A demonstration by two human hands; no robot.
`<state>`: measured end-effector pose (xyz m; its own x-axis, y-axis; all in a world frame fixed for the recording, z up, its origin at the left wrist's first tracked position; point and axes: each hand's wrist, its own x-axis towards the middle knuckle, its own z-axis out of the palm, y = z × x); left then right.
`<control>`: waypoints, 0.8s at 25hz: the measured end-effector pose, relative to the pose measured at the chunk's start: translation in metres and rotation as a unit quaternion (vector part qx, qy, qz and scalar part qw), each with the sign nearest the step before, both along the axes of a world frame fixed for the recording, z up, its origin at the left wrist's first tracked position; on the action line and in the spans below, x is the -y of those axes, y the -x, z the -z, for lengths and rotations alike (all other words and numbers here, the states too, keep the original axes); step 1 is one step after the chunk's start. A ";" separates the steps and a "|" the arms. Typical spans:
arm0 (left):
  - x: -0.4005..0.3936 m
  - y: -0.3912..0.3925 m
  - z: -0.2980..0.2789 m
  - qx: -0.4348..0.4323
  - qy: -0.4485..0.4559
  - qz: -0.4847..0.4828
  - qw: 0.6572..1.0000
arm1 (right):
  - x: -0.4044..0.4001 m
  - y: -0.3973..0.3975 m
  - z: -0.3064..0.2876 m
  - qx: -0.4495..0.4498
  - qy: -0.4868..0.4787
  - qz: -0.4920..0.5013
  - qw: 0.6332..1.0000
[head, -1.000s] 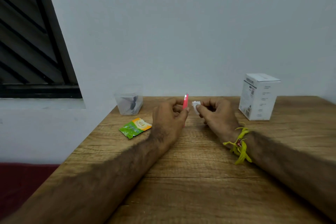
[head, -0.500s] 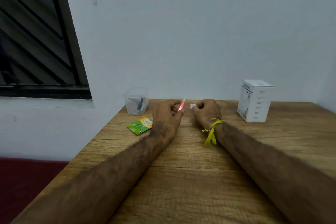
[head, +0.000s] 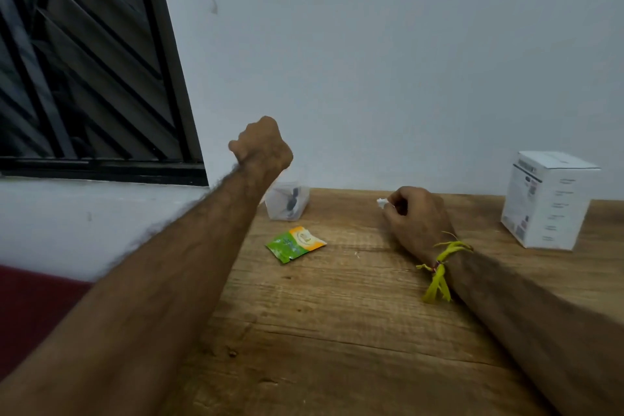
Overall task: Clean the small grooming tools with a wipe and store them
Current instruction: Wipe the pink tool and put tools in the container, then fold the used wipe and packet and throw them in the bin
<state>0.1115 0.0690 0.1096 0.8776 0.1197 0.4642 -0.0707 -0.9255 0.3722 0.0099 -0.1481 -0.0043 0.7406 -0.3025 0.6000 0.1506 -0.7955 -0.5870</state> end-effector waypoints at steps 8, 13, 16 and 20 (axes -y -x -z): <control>0.011 -0.008 -0.002 -0.030 -0.075 -0.032 0.996 | 0.001 -0.003 -0.004 0.003 -0.017 -0.004 1.000; 0.000 0.053 0.019 0.081 -0.039 0.128 0.988 | 0.002 -0.004 -0.010 0.009 -0.017 -0.005 1.000; -0.015 0.077 0.050 -0.106 -0.093 0.178 0.974 | -0.002 -0.004 -0.009 0.017 -0.019 -0.013 1.000; -0.022 0.082 0.069 -0.208 -0.195 0.187 0.940 | -0.008 0.003 -0.001 0.036 -0.007 -0.031 0.999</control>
